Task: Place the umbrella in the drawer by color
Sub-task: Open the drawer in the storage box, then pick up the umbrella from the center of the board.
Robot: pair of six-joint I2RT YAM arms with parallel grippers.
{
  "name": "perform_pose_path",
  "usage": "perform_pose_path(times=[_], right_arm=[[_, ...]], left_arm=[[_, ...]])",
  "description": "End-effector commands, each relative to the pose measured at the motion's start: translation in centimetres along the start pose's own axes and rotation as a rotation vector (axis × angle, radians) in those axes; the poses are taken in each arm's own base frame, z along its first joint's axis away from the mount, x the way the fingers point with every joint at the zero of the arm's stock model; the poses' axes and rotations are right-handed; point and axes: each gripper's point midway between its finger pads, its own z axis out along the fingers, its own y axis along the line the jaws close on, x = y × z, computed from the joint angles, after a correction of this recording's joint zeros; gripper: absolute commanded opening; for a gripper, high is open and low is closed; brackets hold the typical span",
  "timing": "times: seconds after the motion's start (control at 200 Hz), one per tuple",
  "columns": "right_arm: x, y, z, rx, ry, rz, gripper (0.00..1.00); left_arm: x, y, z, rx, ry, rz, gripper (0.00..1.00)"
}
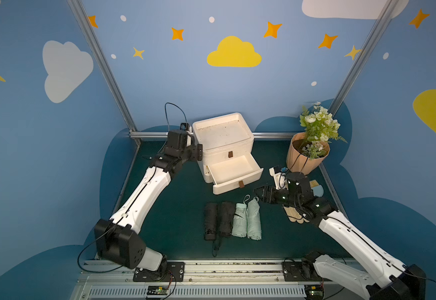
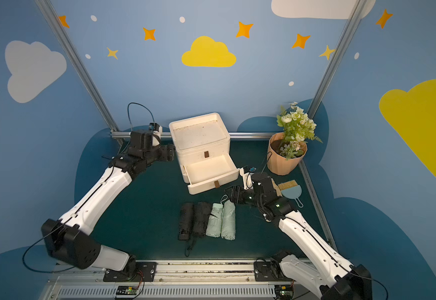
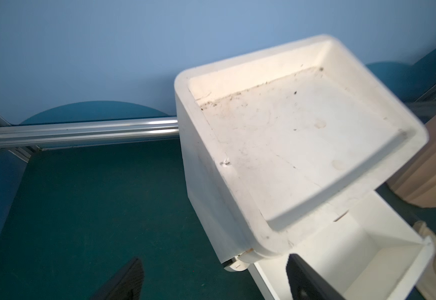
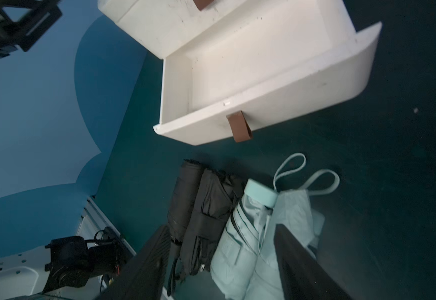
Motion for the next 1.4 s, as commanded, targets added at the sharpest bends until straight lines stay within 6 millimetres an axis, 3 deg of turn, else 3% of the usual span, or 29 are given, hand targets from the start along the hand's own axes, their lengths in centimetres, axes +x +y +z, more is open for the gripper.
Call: perform_pose_path(times=[0.0, 0.21, 0.436, 0.666, 1.006, 1.121, 1.141, 1.277, 1.392], right_arm=[[6.6, -4.2, -0.7, 0.203, 0.243, 0.06, 0.7], [9.8, -5.4, 2.0, 0.294, 0.344, 0.026, 0.81], [11.7, -5.8, 5.7, 0.297, 0.408, 0.02, 0.9], [13.7, -6.1, 8.1, 0.269, 0.479, 0.061, 0.87], [14.6, -6.9, 8.2, 0.272, 0.503, 0.066, 0.56], [13.8, -6.5, 8.1, 0.238, 0.478, 0.067, 0.44], [14.6, -6.9, 7.9, 0.242, 0.491, 0.071, 0.43], [13.4, -6.9, 6.9, 0.202, 0.419, 0.082, 0.39], [11.2, -6.1, 5.4, 0.147, 0.323, 0.061, 0.39]], left_arm=[[-1.0, -0.4, -2.7, 0.069, -0.155, -0.121, 0.9], [5.7, 0.5, -5.4, 0.105, -0.131, -0.224, 0.91], [8.5, 2.7, -7.7, 0.02, -0.125, -0.226, 0.93], [8.9, 3.2, -8.6, -0.004, -0.126, -0.23, 0.93], [8.9, 2.9, -8.3, 0.013, -0.118, -0.247, 0.93], [8.7, 2.5, -8.2, 0.035, -0.115, -0.248, 0.93], [8.7, 2.4, -8.2, 0.038, -0.114, -0.248, 0.93], [8.7, 1.5, -8.0, 0.092, -0.109, -0.262, 0.93], [8.1, -0.7, -7.9, 0.219, -0.108, -0.258, 0.93]])
